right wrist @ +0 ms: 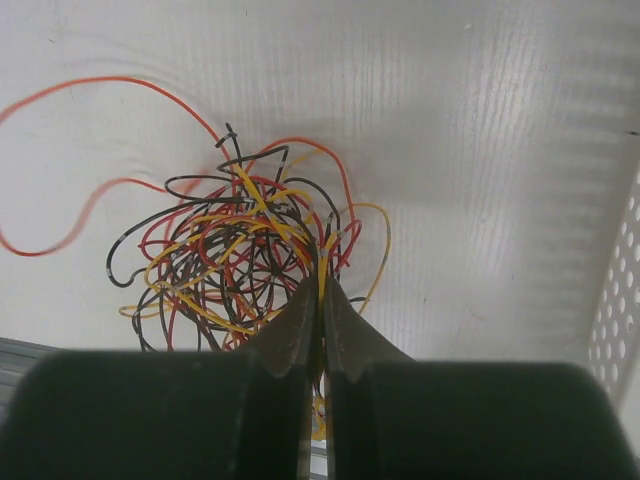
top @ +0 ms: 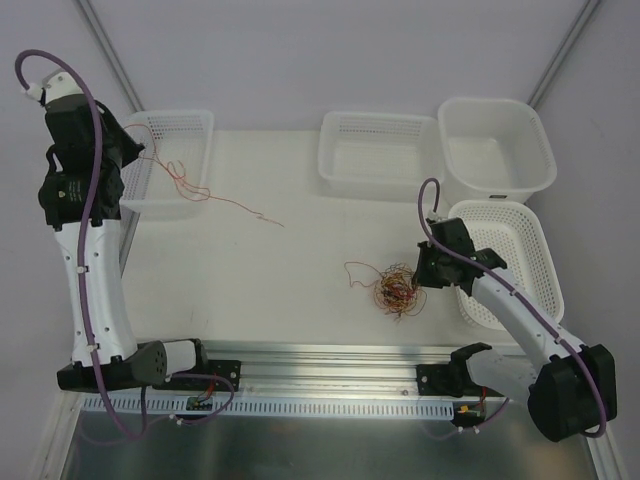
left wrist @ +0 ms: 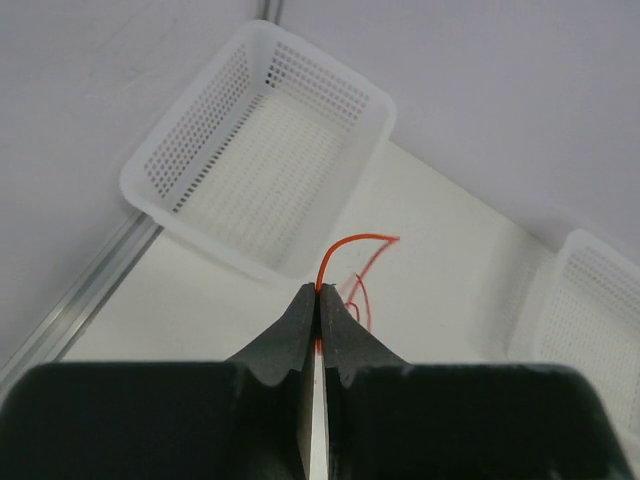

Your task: Untangle the cables

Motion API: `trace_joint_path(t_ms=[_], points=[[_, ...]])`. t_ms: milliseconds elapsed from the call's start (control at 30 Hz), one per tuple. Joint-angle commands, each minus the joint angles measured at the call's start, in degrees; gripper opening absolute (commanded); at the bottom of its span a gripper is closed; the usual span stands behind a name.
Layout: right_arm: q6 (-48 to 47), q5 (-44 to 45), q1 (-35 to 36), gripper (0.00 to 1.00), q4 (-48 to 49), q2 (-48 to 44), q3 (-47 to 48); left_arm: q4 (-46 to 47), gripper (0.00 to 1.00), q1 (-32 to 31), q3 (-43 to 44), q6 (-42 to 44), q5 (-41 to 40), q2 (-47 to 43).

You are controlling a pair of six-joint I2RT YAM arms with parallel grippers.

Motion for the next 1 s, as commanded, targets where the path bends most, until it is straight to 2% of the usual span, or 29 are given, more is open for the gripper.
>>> trace_joint_path(t_ms=[0, 200, 367, 633, 733, 833, 867, 933, 967], points=[[-0.72, 1.21, -0.58, 0.01, -1.68, -2.17, -0.36, -2.39, 0.00, 4.78, 5.71, -2.12, -0.93, 0.94], [-1.68, 1.39, -1.64, 0.01, -3.61, -4.71, 0.16, -3.45, 0.00, 8.83, 9.93, -1.77, 0.73, 3.48], [-1.78, -1.68, -1.73, 0.01, -2.65, -6.03, 1.30, -3.28, 0.00, 8.84, 8.10, -2.38, 13.45, 3.67], [-0.37, -6.78, -1.20, 0.07, 1.75, -4.02, 4.64, -2.84, 0.00, 8.75, 0.28, -2.55, 30.69, 0.94], [-0.10, -7.58, -0.15, 0.13, 3.15, -2.18, 5.52, -2.66, 0.00, 8.22, -2.80, -2.73, 35.36, 0.77], [0.07, -8.19, 0.91, 0.28, 4.12, -1.12, 6.31, -2.40, 0.00, 5.42, -5.26, -1.94, 35.81, 0.76], [0.07, -8.37, 1.09, 0.41, 4.30, -0.85, 6.75, -2.31, 0.00, 4.62, -5.70, -1.59, 35.63, 0.94], [-0.19, -8.63, 1.70, 0.55, 4.21, -0.67, 7.11, -2.13, 0.00, 2.34, -6.32, -1.15, 34.85, 1.38], [-0.36, -8.63, 1.88, 0.66, 4.12, -0.85, 7.54, -2.05, 0.00, 1.64, -6.23, -0.72, 34.40, 1.99]])
